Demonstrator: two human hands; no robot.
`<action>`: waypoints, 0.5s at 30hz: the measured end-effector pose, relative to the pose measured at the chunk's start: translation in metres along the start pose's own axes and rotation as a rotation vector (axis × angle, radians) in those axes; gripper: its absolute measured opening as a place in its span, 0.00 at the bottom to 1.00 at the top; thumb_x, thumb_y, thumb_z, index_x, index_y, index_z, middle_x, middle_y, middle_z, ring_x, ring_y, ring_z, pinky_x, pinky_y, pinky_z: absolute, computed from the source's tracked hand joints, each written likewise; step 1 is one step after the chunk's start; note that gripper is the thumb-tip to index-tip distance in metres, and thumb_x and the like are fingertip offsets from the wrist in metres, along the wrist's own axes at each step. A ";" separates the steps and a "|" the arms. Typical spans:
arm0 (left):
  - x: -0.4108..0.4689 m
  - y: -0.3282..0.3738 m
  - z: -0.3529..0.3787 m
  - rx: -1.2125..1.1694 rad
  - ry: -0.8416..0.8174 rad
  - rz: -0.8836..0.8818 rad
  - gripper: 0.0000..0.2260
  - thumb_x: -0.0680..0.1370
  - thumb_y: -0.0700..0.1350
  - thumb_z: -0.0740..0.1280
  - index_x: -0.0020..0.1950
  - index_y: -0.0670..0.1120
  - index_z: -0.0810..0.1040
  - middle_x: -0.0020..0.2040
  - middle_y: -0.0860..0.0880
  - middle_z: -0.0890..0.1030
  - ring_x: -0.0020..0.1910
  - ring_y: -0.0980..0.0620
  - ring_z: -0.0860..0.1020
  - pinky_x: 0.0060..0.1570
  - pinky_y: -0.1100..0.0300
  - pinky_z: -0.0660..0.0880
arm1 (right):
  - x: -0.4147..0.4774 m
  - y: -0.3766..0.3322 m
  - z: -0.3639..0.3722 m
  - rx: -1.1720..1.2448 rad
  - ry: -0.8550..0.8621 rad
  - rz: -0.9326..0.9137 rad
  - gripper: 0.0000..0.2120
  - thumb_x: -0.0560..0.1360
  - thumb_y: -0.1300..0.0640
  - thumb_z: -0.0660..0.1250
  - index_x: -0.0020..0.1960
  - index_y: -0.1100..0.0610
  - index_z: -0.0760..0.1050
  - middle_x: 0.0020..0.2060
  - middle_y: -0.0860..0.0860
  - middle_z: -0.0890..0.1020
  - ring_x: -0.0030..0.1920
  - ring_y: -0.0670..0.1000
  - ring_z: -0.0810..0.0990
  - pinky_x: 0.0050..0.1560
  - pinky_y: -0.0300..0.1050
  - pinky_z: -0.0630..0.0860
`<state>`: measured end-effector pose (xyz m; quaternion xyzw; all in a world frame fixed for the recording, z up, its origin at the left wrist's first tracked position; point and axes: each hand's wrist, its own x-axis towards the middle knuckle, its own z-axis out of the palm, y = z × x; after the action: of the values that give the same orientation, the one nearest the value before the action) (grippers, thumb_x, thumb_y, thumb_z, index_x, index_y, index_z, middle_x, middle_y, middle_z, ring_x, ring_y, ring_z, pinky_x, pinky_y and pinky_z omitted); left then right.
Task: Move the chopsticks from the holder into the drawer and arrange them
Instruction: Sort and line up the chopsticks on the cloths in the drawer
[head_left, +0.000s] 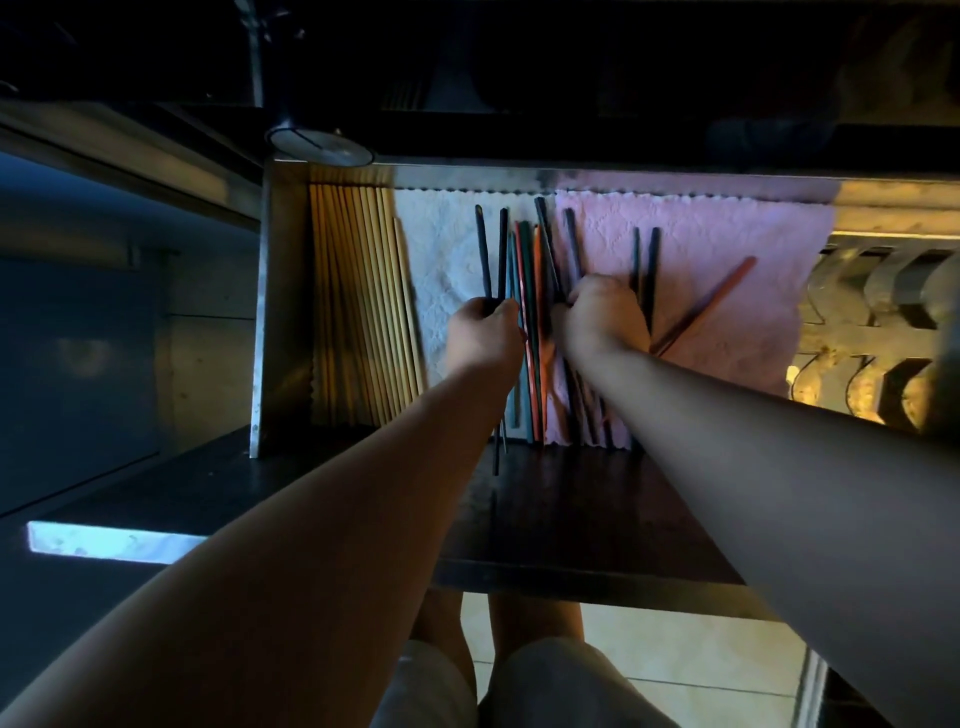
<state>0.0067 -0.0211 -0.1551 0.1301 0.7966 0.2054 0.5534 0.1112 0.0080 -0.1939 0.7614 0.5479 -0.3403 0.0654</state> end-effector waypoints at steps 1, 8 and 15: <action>0.000 0.000 0.002 0.012 0.002 0.007 0.08 0.80 0.45 0.63 0.42 0.49 0.76 0.37 0.48 0.78 0.29 0.53 0.72 0.31 0.63 0.69 | -0.001 0.000 -0.003 0.063 0.004 0.017 0.13 0.76 0.54 0.63 0.56 0.59 0.77 0.54 0.56 0.81 0.53 0.57 0.80 0.49 0.44 0.76; -0.001 -0.002 0.034 0.196 0.035 0.075 0.05 0.74 0.42 0.69 0.45 0.42 0.82 0.36 0.45 0.79 0.39 0.45 0.80 0.37 0.60 0.71 | -0.027 0.014 -0.035 0.268 0.093 0.010 0.04 0.78 0.60 0.57 0.49 0.58 0.70 0.32 0.50 0.70 0.40 0.53 0.71 0.39 0.43 0.63; 0.003 -0.002 0.064 0.358 0.129 0.042 0.17 0.74 0.52 0.70 0.54 0.40 0.82 0.51 0.39 0.83 0.52 0.40 0.82 0.40 0.58 0.70 | -0.059 0.033 -0.071 0.384 0.140 0.079 0.14 0.81 0.59 0.56 0.62 0.64 0.74 0.61 0.65 0.73 0.58 0.49 0.58 0.56 0.42 0.54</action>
<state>0.0656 -0.0096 -0.1780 0.2296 0.8513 0.0796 0.4650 0.1618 -0.0174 -0.1138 0.8026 0.4458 -0.3820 -0.1057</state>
